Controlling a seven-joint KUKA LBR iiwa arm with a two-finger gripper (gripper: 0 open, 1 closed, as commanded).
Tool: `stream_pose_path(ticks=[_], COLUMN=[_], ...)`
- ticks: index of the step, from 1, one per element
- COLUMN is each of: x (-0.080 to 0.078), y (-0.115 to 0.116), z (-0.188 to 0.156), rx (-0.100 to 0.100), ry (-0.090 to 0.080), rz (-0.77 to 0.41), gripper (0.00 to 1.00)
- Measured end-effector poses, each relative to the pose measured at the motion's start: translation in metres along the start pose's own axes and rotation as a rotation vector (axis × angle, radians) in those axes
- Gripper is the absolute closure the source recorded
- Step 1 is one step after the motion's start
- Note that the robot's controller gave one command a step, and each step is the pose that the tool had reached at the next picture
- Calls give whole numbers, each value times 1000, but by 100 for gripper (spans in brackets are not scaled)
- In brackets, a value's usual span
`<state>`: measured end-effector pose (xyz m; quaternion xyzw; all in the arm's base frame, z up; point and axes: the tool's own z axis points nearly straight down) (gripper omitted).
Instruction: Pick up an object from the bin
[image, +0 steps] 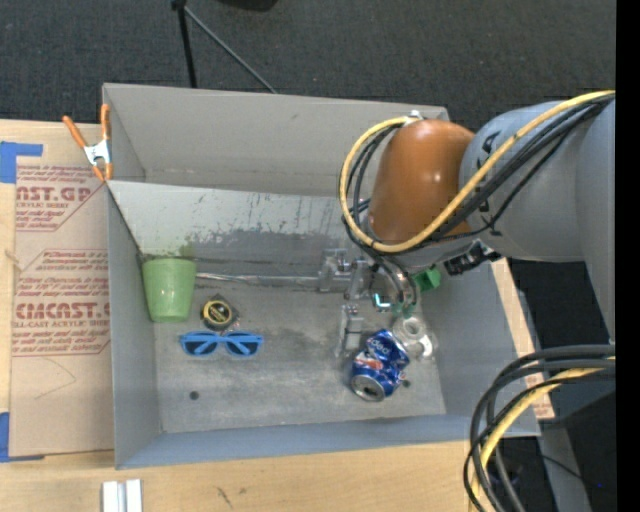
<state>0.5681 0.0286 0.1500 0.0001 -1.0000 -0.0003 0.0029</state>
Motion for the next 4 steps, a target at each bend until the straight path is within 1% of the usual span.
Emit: stream_pose_path(ticks=[1, 2, 3, 4], x=[72, 41, 40, 45], y=[-117, -78, -79, -72], z=[31, 81, 78, -75], rx=[3, 1, 2, 6], ry=[-3, -7, -9, -15], rz=[-465, -749, -747, -723], gripper=[0, 0, 100, 100])
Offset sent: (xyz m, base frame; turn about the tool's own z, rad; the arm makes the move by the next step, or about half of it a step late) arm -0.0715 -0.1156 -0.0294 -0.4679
